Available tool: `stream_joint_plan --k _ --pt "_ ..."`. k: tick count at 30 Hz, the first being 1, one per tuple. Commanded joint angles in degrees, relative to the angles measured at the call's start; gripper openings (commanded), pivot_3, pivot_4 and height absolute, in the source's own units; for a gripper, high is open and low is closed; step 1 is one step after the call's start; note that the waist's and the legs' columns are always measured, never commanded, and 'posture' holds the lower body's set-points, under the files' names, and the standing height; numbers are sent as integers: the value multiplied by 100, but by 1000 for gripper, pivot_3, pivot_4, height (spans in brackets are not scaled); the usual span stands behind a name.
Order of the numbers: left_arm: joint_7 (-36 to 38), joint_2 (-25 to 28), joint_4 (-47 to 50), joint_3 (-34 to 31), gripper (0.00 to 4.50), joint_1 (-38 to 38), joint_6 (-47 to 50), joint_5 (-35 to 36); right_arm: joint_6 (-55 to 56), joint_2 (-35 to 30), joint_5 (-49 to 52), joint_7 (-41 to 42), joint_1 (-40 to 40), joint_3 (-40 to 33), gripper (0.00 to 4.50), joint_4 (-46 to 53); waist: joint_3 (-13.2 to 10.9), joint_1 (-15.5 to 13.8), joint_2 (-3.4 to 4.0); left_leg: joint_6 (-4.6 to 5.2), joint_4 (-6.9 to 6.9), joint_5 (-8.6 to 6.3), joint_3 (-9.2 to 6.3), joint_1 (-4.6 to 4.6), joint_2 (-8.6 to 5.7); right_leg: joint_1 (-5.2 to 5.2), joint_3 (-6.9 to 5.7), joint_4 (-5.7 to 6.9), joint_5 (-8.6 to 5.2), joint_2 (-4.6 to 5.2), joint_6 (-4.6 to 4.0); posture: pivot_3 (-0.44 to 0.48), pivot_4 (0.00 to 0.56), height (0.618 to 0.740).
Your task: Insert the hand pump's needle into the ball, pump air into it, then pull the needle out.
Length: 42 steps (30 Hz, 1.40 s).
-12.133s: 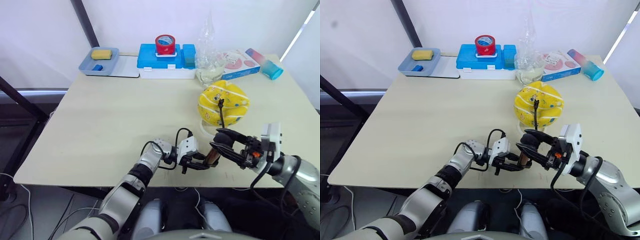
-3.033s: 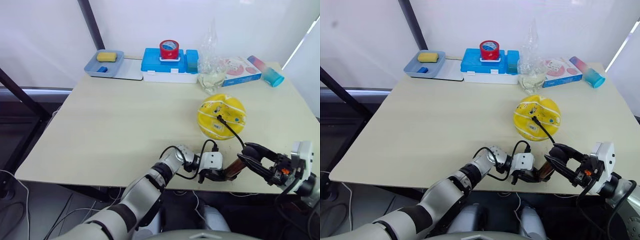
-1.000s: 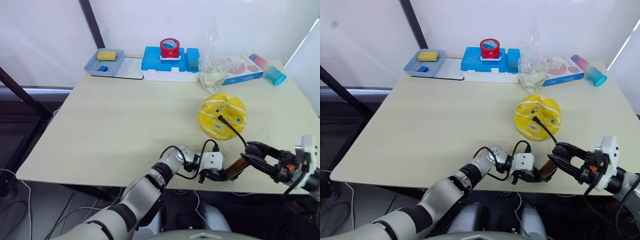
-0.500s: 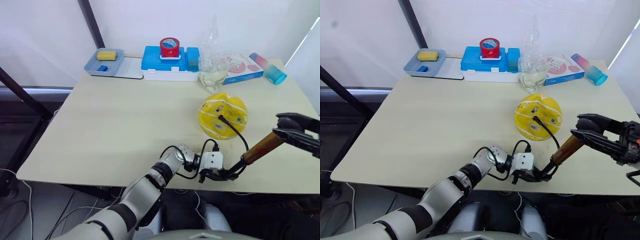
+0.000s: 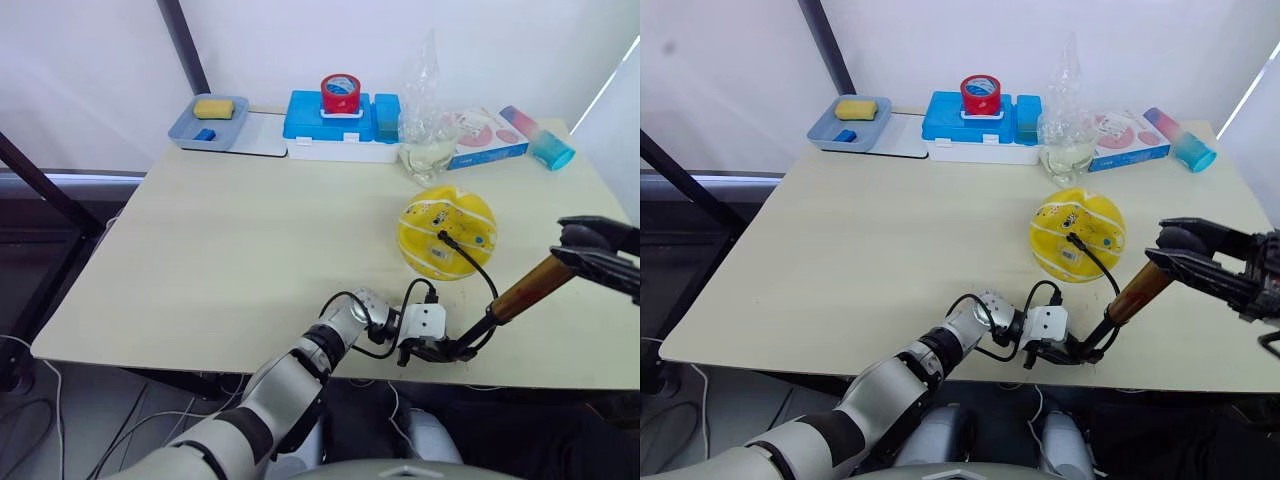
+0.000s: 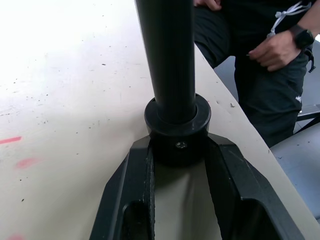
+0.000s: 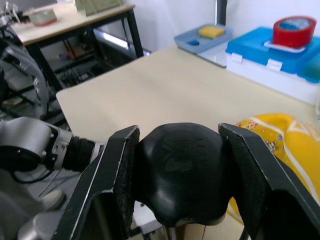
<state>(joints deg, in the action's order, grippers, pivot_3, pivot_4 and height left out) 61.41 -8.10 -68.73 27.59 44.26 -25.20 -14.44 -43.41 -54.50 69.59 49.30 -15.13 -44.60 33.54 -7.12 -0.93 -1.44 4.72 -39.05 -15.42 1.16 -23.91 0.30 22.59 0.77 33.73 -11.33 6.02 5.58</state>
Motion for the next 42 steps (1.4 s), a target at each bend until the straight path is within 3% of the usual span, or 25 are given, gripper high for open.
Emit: stream_joint_plan --k 1,6,11,18,25,30,38,42 --pt "103 -340 -255 194 962 -143 144 -248 572 388 -1350 -54 -338 955 2003 69 7 0 -10 0 0 0 -1 2 0 -2 -1 1 0 0 0 0 150 729" --pt "104 -344 -247 198 961 -153 137 -256 1722 1025 -2846 11 -619 2365 2003 -537 21 0 -2 0 -3 0 -3 8 0 -2 -1 6 -1 -9 0 0 150 729" --pt "114 -346 -240 190 961 -144 141 -253 2319 1301 -3239 92 -698 2696 2003 -826 36 -3 -1 0 -3 0 -8 13 0 -4 -2 9 0 -16 -1 0 150 729" --pt "125 -343 -237 196 961 -142 144 -264 2028 990 -2262 45 -415 1683 2003 -347 21 -16 20 0 -3 0 -28 11 0 -2 -3 11 3 -23 -8 0 150 729" --pt "130 -348 -241 201 961 -122 137 -248 1069 147 -697 -92 28 -21 2004 -119 -13 -44 51 1 -2 1 -27 4 -2 3 -2 9 3 -23 -8 0 150 729" --pt "146 -354 -248 211 961 -109 127 -253 642 -294 -33 -279 435 -756 2004 -238 -24 -54 51 2 -2 1 -31 2 -2 4 -3 7 2 -26 -11 0 150 729" --pt "134 -345 -269 223 961 -101 109 -266 96 -655 424 -385 998 -1274 2004 -363 -39 -88 60 3 -2 1 -18 -2 -5 12 -20 8 1 -34 -26 0 150 729" --pt "130 -347 -276 246 961 -111 92 -277 -181 -588 405 -463 917 -1097 2004 -222 -39 -125 61 4 0 1 -15 -4 -5 18 -31 10 1 -38 -48 0 150 729"
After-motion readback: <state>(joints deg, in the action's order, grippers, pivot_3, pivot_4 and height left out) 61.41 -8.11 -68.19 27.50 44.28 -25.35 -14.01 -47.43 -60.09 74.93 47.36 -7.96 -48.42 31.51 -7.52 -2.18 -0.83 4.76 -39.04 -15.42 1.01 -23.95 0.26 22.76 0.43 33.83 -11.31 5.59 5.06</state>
